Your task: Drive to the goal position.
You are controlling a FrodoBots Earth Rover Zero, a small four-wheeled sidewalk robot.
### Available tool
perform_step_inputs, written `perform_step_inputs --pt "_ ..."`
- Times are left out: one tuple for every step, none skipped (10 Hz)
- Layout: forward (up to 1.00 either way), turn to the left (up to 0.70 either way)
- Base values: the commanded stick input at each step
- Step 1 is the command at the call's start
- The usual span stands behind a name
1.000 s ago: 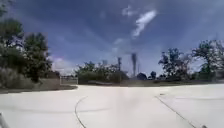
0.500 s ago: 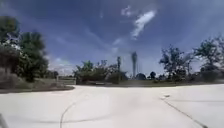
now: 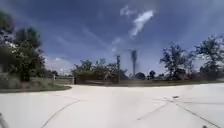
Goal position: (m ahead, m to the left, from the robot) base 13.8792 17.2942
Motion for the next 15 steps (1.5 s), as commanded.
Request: perform_step_inputs --pt "0.85 0.04" --pt "0.85 0.04" --pt "0.85 0.05" --pt "0.85 0.25" --pt "0.85 0.38" --pt "0.85 0.38" --pt "0.85 0.37" --pt "0.85 0.14" --pt "0.85 0.04" --pt "0.85 0.04" --pt "0.85 0.04" --pt "0.85 0.04" --pt "0.85 0.04" --pt "0.85 0.04" --pt "0.85 0.04"
